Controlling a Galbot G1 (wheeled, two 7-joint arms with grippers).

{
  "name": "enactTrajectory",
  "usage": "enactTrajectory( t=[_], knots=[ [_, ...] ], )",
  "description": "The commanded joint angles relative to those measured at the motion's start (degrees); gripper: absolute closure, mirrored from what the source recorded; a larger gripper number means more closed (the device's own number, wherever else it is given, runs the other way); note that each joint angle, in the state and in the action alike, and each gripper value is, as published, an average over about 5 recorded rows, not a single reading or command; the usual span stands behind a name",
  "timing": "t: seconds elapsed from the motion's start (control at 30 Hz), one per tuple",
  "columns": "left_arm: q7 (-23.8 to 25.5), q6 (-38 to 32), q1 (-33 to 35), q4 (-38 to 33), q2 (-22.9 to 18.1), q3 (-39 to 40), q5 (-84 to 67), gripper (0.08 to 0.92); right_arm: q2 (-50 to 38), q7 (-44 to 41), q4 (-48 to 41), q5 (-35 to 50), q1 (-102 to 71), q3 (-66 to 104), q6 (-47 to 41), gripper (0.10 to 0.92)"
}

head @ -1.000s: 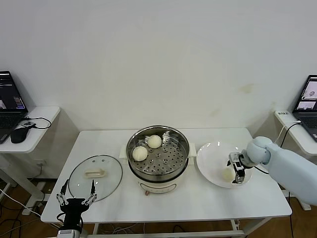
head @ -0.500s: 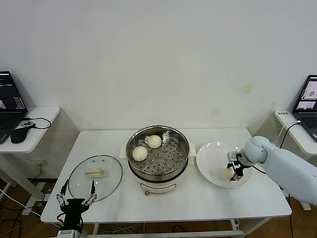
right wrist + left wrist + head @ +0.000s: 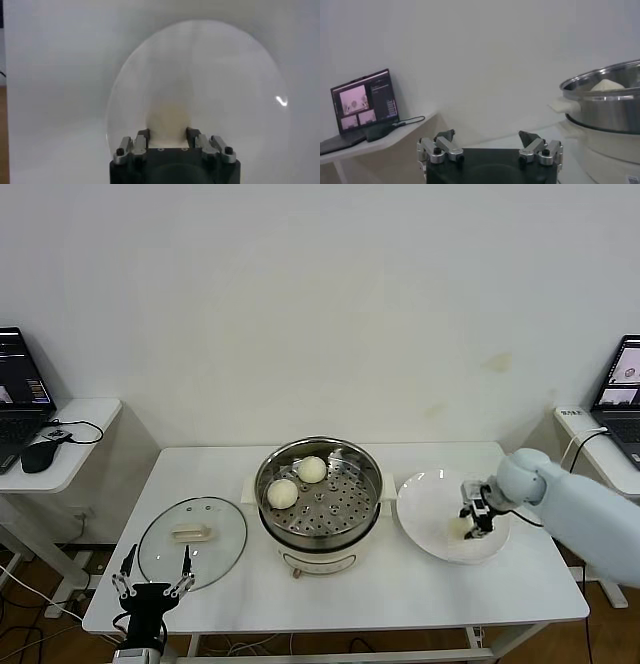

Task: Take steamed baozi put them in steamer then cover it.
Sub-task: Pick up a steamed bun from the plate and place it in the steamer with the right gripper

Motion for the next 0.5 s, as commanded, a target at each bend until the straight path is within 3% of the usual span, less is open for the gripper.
enactTrajectory(
  t=[0.03, 0.5],
  knots=[
    [0.0, 0.0, 0.1, -0.3, 0.1, 0.1, 0.0, 0.177, -2.5, -0.5, 4.2, 6.8, 15.7, -6.3, -0.5, 0.517],
    [0.0, 0.0, 0.4, -1.4, 0.0, -0.1, 0.0, 0.177, 10.1, 0.2, 7.1, 18.4, 38.8, -19.4, -1.9, 0.516]
  ],
)
